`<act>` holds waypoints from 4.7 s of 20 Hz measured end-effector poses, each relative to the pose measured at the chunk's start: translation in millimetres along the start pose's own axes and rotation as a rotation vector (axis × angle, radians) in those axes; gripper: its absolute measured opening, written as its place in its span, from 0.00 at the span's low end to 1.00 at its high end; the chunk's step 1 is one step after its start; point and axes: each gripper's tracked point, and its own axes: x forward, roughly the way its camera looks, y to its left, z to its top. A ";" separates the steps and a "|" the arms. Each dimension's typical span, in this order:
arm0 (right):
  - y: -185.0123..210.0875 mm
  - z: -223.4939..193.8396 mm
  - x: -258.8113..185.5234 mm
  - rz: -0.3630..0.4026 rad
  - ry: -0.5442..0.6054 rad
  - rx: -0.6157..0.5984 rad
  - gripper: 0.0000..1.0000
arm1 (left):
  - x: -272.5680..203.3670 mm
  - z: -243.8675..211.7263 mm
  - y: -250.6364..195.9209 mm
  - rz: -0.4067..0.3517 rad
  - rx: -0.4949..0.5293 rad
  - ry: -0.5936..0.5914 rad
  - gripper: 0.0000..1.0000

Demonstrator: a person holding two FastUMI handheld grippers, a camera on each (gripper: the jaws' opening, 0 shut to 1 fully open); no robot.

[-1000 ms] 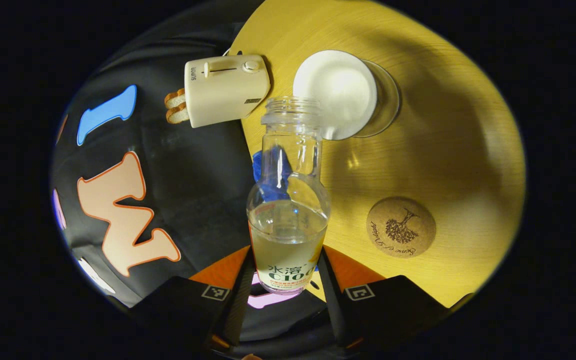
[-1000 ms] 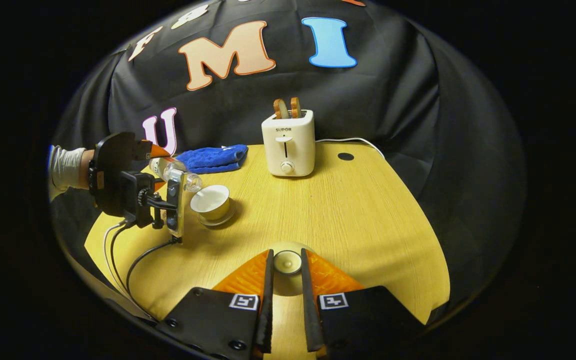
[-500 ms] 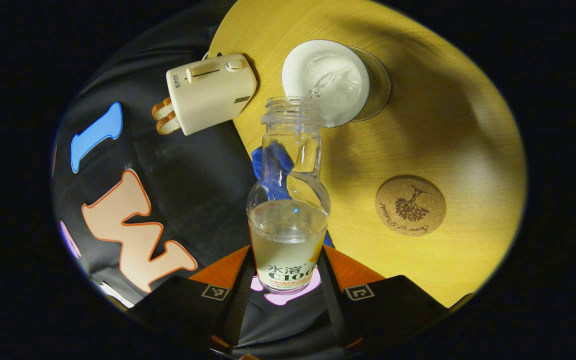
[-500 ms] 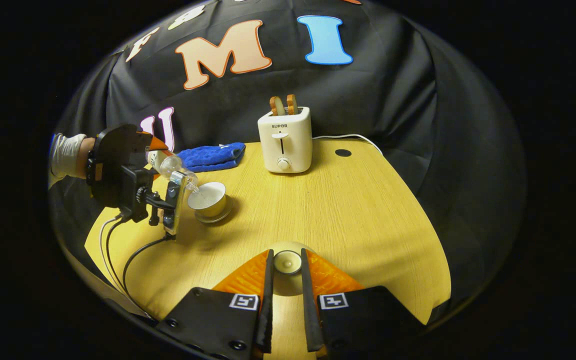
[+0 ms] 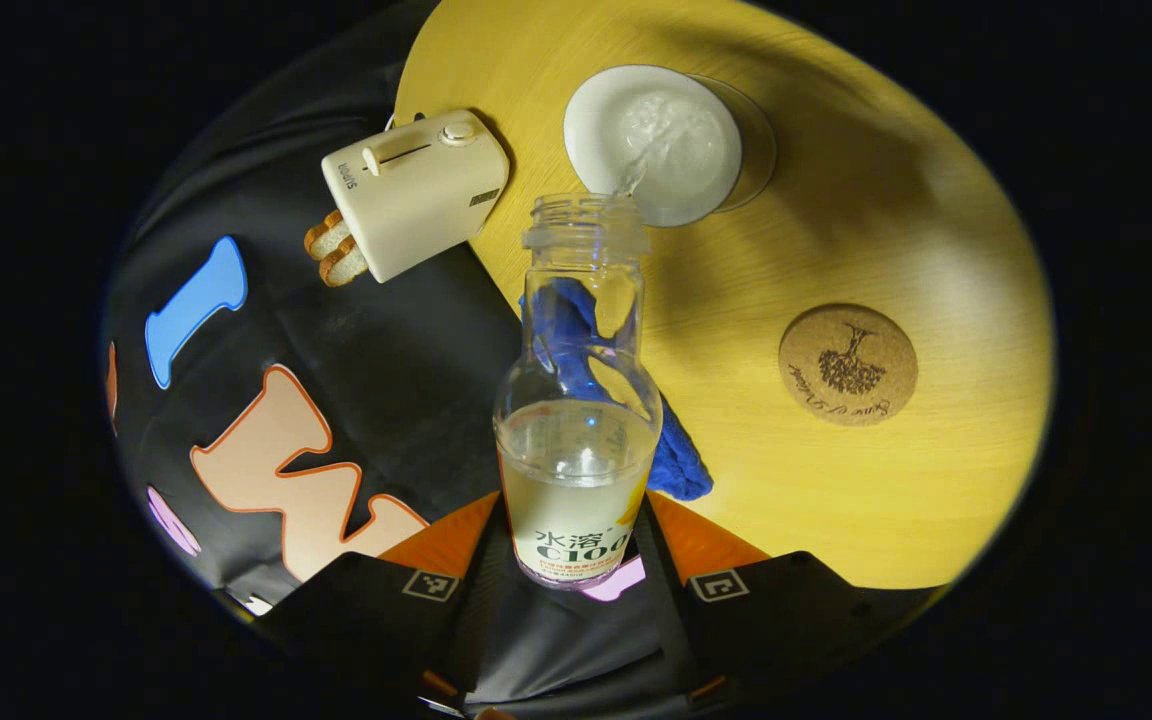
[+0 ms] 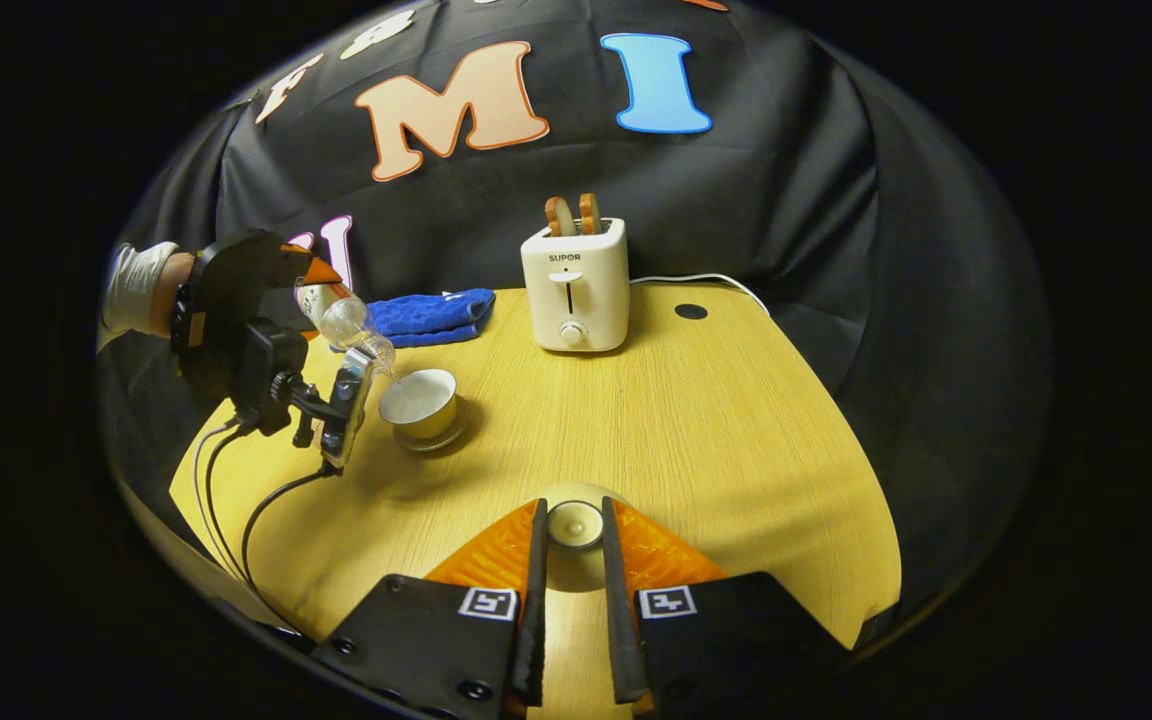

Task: Open the teacup lid with one hand, grasp the water bottle and pour water into the teacup with the other hand; after pouring, place the water bottle on the coaster and then close the teacup lid.

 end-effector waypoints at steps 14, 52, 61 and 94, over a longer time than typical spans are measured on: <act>4.0 8.1 -1.4 0.020 0.000 -0.024 0.30 | -8.4 39.1 -48.2 -0.125 -0.600 -0.176 0.68; 125.8 45.6 16.7 0.086 0.043 -0.210 0.32 | -17.5 56.7 -126.0 -0.253 -1.967 -0.341 0.75; 153.9 74.5 40.8 0.141 0.006 -0.207 0.30 | -63.0 36.2 -115.7 -0.198 -2.015 -0.387 0.98; 212.2 135.5 67.0 0.162 -0.194 -0.168 0.93 | -140.7 -93.2 -40.9 0.147 -2.031 -0.448 0.96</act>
